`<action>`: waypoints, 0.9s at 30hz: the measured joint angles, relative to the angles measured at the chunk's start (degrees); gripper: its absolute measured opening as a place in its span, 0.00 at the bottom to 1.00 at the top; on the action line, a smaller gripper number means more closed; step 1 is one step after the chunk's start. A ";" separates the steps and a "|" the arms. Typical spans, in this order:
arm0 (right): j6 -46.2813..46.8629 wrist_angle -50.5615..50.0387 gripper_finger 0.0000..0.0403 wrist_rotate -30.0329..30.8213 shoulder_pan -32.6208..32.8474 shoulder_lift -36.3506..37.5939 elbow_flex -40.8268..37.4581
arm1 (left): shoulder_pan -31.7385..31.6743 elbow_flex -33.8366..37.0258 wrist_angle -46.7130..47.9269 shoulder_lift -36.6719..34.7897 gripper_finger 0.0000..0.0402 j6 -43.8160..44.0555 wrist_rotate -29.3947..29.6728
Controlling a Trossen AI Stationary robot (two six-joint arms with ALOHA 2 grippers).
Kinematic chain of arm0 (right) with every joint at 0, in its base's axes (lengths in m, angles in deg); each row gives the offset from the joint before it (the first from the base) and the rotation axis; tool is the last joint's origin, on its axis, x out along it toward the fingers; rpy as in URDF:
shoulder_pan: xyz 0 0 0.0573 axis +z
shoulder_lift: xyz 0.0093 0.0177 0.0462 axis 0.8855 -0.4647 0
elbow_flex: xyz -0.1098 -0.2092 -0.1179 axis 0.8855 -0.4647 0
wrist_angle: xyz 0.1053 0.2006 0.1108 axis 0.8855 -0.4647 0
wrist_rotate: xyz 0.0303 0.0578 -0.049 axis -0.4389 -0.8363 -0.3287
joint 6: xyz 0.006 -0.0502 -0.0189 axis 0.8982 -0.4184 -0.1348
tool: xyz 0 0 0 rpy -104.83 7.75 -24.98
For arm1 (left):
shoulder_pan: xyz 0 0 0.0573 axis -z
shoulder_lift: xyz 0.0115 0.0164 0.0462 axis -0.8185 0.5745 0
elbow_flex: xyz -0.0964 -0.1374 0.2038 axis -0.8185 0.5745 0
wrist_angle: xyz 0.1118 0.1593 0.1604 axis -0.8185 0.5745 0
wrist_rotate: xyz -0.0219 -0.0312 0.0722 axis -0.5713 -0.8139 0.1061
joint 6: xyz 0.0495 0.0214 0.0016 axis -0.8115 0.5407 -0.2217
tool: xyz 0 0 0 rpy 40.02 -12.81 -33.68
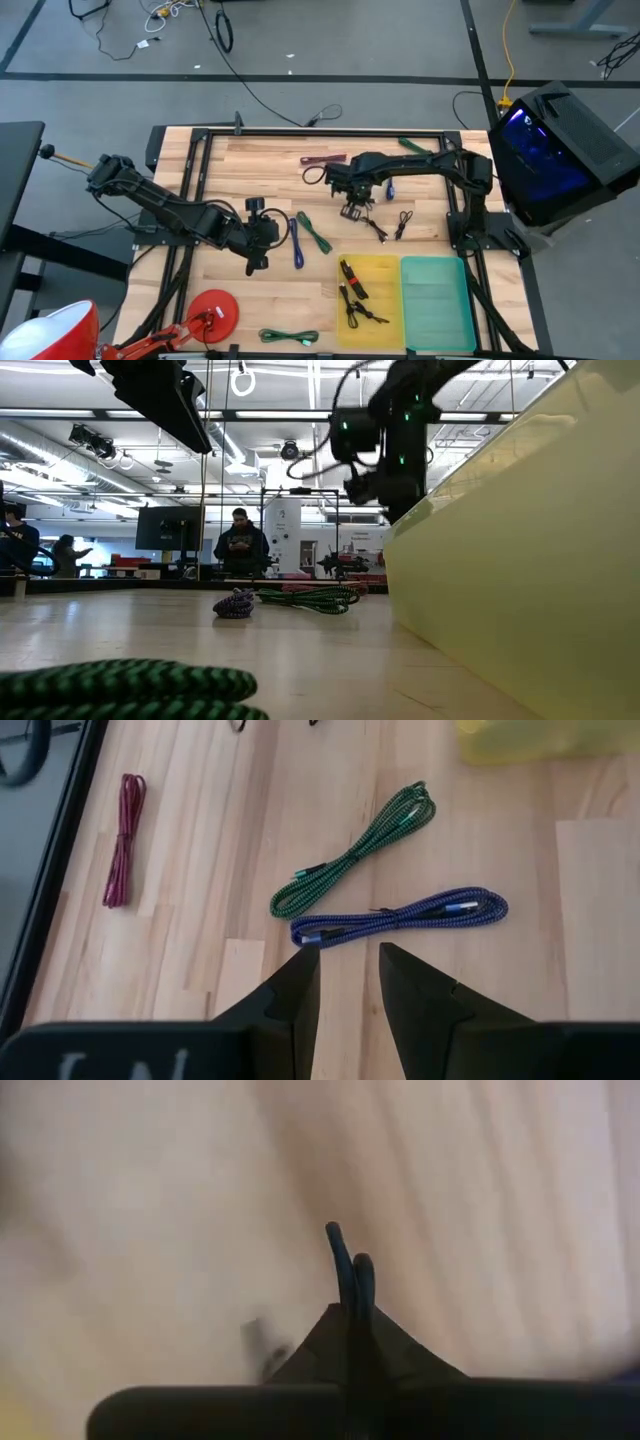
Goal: Pick & Place USB Port
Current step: Put the black charger cable into the yellow bin
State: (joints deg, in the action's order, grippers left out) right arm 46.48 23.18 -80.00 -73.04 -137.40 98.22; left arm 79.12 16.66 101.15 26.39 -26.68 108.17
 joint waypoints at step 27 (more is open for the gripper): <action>70.15 5.05 0.00 13.85 50.20 6.73 7.24 | 8.60 0.00 4.94 0.00 0.28 24.55 2.44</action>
State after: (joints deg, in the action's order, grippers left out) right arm 116.64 28.24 -66.16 -22.84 -130.67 105.46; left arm 87.72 16.66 106.09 26.39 -2.13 110.61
